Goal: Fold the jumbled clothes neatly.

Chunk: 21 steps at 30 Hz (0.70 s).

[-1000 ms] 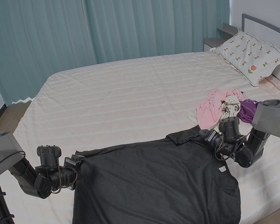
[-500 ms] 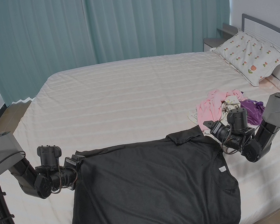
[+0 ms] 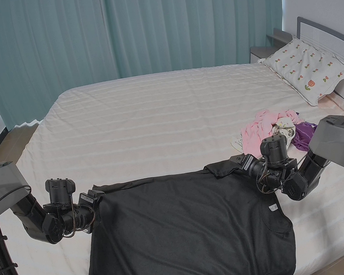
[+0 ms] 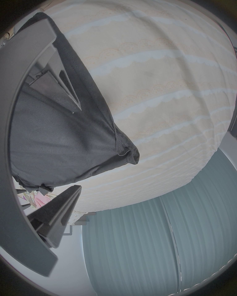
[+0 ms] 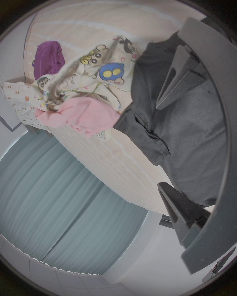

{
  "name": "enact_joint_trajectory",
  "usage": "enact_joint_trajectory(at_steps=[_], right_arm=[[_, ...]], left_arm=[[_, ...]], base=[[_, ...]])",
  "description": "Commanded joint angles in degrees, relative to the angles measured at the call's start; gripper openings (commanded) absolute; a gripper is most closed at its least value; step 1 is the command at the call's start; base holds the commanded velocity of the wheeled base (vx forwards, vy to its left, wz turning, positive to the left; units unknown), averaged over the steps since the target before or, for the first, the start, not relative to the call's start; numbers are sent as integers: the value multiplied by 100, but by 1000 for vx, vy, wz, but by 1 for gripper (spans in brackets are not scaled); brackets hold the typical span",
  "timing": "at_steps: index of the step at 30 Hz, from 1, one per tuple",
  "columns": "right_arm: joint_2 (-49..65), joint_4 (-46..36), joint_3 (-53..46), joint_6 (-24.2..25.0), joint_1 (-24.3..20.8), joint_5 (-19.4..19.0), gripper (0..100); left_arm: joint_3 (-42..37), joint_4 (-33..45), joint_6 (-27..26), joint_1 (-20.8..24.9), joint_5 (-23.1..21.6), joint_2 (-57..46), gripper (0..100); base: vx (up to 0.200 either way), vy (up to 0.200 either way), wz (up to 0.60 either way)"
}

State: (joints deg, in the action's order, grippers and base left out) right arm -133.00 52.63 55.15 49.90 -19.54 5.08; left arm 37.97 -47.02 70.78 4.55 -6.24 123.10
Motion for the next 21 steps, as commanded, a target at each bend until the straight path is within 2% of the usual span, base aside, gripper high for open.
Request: enact_joint_trajectory(at_steps=[1, 12, 21], right_arm=[[-270, -508, 664, 47, -155, -51, 100], [-692, -1457, 1534, 170, -340, -34, 100], [-1000, -1589, 1929, 178, -375, -25, 100]], left_arm=[[0, 0, 15, 2, 0, 12, 100], [-132, -194, -3, 2, 0, -5, 100], [-308, -457, -20, 2, -9, 3, 100]], base=[[0, 0, 0], [0, 0, 0], [0, 0, 0]])
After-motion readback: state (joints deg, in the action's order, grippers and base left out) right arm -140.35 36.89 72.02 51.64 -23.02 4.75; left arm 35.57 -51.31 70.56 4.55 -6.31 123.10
